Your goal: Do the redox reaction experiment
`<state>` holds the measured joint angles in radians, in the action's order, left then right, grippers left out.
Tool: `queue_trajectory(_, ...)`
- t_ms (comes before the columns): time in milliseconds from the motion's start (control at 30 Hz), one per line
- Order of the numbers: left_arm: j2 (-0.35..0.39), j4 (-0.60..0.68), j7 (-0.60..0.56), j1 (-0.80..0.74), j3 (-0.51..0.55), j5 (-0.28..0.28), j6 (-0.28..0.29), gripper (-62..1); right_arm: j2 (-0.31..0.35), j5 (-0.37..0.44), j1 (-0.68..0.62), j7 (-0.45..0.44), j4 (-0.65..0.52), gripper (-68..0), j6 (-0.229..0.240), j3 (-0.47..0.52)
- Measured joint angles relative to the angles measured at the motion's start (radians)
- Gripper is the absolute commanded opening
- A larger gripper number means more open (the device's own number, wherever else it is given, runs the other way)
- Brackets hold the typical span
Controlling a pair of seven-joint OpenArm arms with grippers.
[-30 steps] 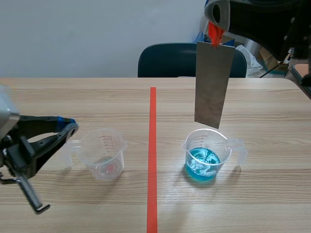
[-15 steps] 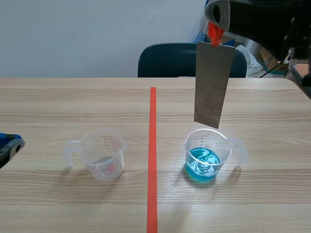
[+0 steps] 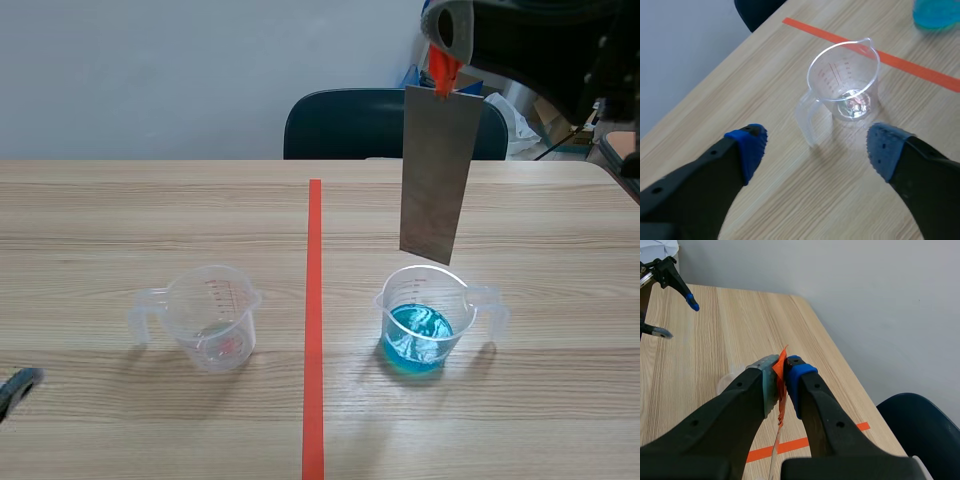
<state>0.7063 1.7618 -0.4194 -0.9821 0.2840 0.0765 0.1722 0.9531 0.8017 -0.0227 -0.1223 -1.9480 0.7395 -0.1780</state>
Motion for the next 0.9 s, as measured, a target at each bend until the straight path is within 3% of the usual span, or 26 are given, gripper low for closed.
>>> queue_trajectory(167,-0.002,-0.002,-0.030,-0.040,0.023,-0.031,0.003,1.4,0.000,0.000,0.000,0.000,0.000,-66.9,0.000,0.000)
queue_trajectory(267,-0.005,-0.002,-0.078,-0.054,0.043,-0.029,0.003,1.4,0.000,0.000,0.000,0.000,0.000,-66.9,0.000,0.000)
queue_trajectory(533,-0.005,-0.002,-0.079,-0.054,0.045,-0.026,0.003,1.4,0.000,0.000,0.000,0.000,0.000,-66.9,0.000,0.000)
queue_trajectory(733,-0.005,-0.003,-0.112,-0.054,0.045,0.035,0.003,1.4,0.000,0.000,0.000,0.000,0.000,-66.9,0.000,0.000)
queue_trajectory(900,-0.005,-0.003,-0.178,-0.054,0.045,0.038,0.003,1.4,0.000,0.000,0.000,0.000,0.000,-66.9,0.000,0.000)
